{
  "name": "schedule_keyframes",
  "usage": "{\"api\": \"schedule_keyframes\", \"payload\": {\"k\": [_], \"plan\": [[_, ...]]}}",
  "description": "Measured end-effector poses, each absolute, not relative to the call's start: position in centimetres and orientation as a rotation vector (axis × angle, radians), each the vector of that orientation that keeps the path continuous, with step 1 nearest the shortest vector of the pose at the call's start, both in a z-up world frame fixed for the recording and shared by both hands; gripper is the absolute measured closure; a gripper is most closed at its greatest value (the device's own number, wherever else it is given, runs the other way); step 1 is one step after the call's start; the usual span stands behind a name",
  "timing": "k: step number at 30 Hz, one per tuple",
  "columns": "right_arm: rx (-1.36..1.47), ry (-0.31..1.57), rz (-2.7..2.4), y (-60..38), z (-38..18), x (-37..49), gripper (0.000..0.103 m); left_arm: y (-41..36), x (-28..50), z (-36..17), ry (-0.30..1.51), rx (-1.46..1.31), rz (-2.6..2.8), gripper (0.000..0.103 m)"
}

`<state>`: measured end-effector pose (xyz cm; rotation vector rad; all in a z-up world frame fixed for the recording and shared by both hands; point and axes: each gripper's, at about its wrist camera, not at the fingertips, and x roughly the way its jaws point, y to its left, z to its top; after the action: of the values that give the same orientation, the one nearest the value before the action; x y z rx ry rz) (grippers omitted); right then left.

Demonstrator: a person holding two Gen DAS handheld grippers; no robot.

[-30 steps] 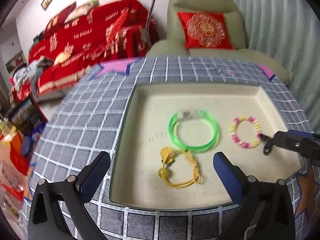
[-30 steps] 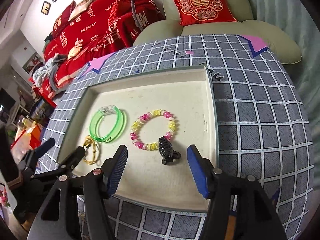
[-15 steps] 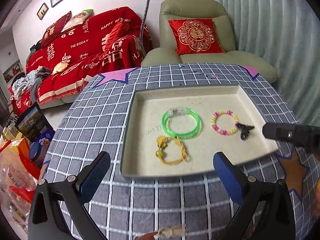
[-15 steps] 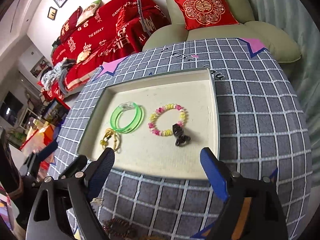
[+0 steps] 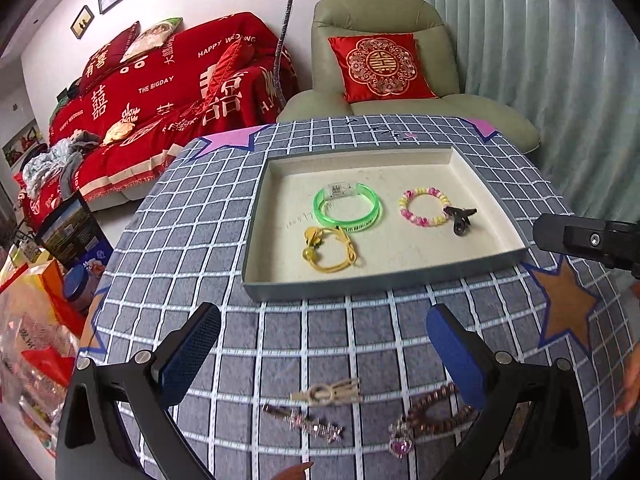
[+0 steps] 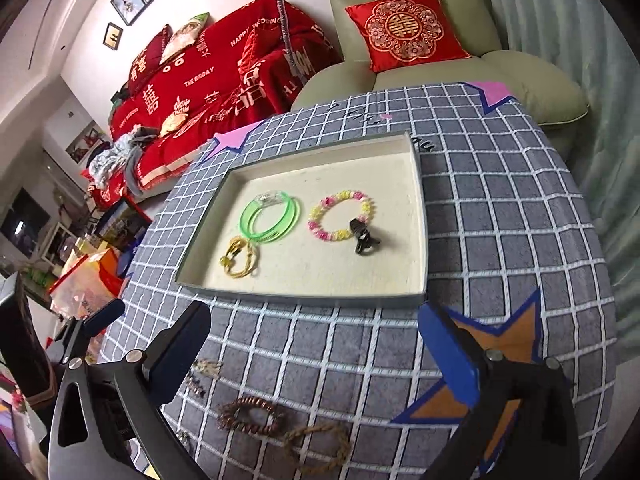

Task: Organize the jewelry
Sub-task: 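Withdraw both tools from the tray back over the remaining jewelry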

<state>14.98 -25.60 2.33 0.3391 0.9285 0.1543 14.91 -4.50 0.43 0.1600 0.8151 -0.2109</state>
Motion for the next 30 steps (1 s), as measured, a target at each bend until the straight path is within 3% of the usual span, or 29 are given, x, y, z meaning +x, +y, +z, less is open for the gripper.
{"api": "schedule_keyframes", "payload": {"k": [30], "plan": [[0.261, 1.098, 0.141, -24.1, -3.0, 6.2, 0.000, 3.9, 8.1, -5.0, 0.942, 0.061, -0.141, 0.000]]}}
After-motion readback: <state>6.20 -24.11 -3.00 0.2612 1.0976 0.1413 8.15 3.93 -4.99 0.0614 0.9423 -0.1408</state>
